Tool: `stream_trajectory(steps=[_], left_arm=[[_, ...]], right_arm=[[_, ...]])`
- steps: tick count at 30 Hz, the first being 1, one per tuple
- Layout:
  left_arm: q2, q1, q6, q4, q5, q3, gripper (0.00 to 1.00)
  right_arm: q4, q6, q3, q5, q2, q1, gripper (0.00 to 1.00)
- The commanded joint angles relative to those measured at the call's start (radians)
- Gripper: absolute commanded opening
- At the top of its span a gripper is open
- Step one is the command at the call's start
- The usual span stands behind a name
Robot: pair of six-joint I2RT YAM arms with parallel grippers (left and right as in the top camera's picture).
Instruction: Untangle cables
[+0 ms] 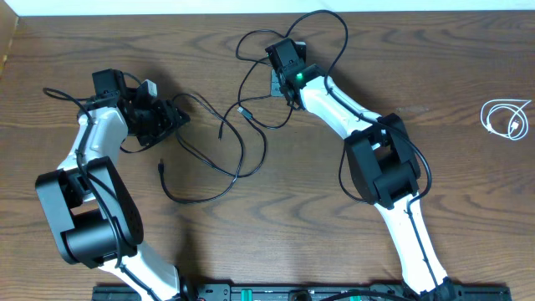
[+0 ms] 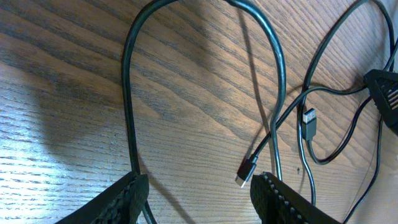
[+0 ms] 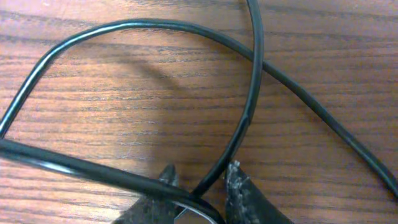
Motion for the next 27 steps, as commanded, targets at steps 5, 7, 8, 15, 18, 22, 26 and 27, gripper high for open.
stream_trajectory(steps=[5, 7, 8, 15, 18, 22, 26, 27], left_arm=[[0.011, 0.004, 0.013, -0.002, 0.013, 0.006, 0.59], [0.011, 0.004, 0.013, -0.002, 0.013, 0.006, 0.59], [0.011, 0.004, 0.013, -0.002, 0.014, 0.006, 0.59], [0.011, 0.004, 0.013, -0.002, 0.013, 0.006, 0.59], [0.011, 0.004, 0.013, -0.002, 0.013, 0.006, 0.59], [0.011, 0.004, 0.013, -0.002, 0.013, 0.006, 0.59], [0.011, 0.004, 0.013, -0.002, 0.014, 0.006, 0.59], [0.011, 0.004, 0.013, -0.002, 0.014, 0.006, 0.59]], right_arm=[[-0.005, -0.076, 0.006, -0.011, 0.004, 0.001, 0.01], [-0.009, -0.076, 0.006, -0.012, -0.024, 0.001, 0.01], [-0.014, -0.076, 0.006, -0.018, -0.050, 0.001, 0.01], [-0.035, -0.077, 0.006, -0.065, -0.187, 0.001, 0.01], [-0.047, -0.084, 0.006, -0.087, -0.232, 0.001, 0.01], [-0.081, -0.100, 0.006, -0.099, -0.296, -0.016, 0.01], [-0.120, -0.164, 0.006, -0.184, -0.368, -0.047, 0.01], [-0.128, -0.171, 0.006, -0.205, -0.384, -0.055, 0.01]])
